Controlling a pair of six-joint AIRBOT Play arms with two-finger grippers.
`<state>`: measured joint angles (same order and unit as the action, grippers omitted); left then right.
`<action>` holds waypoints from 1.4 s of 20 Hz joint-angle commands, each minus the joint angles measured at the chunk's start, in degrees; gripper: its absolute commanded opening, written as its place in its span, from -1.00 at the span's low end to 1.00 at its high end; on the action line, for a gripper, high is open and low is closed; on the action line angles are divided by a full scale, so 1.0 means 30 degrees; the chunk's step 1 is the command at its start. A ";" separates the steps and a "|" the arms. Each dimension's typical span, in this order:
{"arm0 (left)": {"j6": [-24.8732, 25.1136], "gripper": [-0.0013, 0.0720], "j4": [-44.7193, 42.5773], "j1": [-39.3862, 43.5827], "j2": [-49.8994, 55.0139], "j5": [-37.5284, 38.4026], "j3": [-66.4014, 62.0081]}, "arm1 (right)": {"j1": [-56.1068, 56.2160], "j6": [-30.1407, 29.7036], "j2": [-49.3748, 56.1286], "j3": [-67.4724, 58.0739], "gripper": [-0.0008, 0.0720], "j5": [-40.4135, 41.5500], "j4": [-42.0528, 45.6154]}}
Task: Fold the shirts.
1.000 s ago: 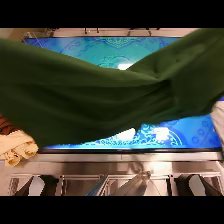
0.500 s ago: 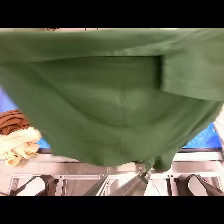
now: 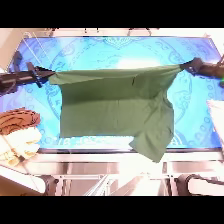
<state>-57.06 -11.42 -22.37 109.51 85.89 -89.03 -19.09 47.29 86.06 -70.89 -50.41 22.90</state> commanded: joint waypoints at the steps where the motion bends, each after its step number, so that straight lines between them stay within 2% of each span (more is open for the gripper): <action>1: -0.0525 -0.88 -0.0386 0.0969 0.4320 -0.0729 -0.4065 | 0.0168 -0.2106 0.3045 -0.0109 -0.92 0.1661 -0.2754; 3: -0.0852 -0.88 -0.0903 0.1319 0.5690 -0.0874 -0.6433 | 0.0160 -0.2346 0.3752 -0.0109 -0.92 0.1639 -0.3002; 7: -0.3869 -0.88 -0.8145 0.2004 0.6688 -0.1195 -0.9340 | 0.0175 -0.1581 0.4080 0.0015 -0.92 0.0969 0.0197; 9: -0.4320 -0.88 -1.0506 0.2288 0.6623 -0.1188 -0.9668 | 0.0182 -0.0882 0.4080 0.0153 -0.92 0.0780 0.1858; 12: -0.4597 -0.88 -1.2036 0.2535 0.6601 -0.1122 -0.9653 | 0.0189 -0.0597 0.4102 0.0699 -0.92 0.0670 0.2543; 13: -0.4597 -0.86 -1.2080 0.2601 0.6557 -0.1049 -0.9653 | 0.0175 -0.0284 0.4102 0.0772 -0.86 0.0415 0.2783; 14: -0.4590 -0.37 -1.2080 0.2608 0.6419 -0.0947 -0.9653 | 0.0117 0.0488 0.4051 0.0765 -0.51 0.0226 0.3402; 15: -0.4590 -0.10 -1.2072 0.2601 0.6200 -0.0736 -0.9653 | -0.0058 0.1253 0.3920 0.0765 -0.22 -0.0189 0.4014; 16: -0.4590 -0.10 -1.2109 0.2521 0.5872 -0.0466 -0.9653 | -0.0364 0.1654 0.3752 0.0758 -0.02 -0.0860 0.4517; 17: -0.4590 -0.10 -1.2240 0.2346 0.5442 -0.0022 -0.9653 | -0.0787 0.2025 0.3512 0.0758 0.10 -0.1894 0.4867; 19: -0.4605 -0.10 -1.2386 0.1887 0.4466 0.1275 -0.9653 | -0.1931 0.2630 0.2965 0.0765 0.07 -0.4991 0.5654; 21: -0.4663 -0.11 -1.2371 0.1209 0.3330 0.3045 -0.9471 | -0.2973 0.3220 0.2433 0.1020 -0.11 -0.8684 0.6827; 22: -0.4648 -0.16 -1.2393 0.0954 0.2499 0.3432 -0.8612 | -0.3381 0.3585 0.1953 0.1734 -0.11 -0.9712 0.7679; 24: -0.4430 -0.16 -1.3544 0.0495 0.0211 0.3541 -0.5297 | -0.4058 0.4175 0.0255 0.4663 -0.11 -0.9865 0.9683; 26: -0.4284 -0.16 -1.5577 0.0175 -0.2157 0.2652 -0.1144 | -0.4532 0.4342 -0.1413 0.8123 -0.08 -0.8240 1.0156; 28: -0.4269 -0.16 -1.6349 -0.0146 -0.3803 0.1938 0.2244 | -0.4532 0.5268 -0.2295 1.0870 0.40 -0.6594 1.0076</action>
<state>-70.39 -55.09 -21.28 105.75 93.41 -95.59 -31.40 59.55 83.83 -49.30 -73.56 50.24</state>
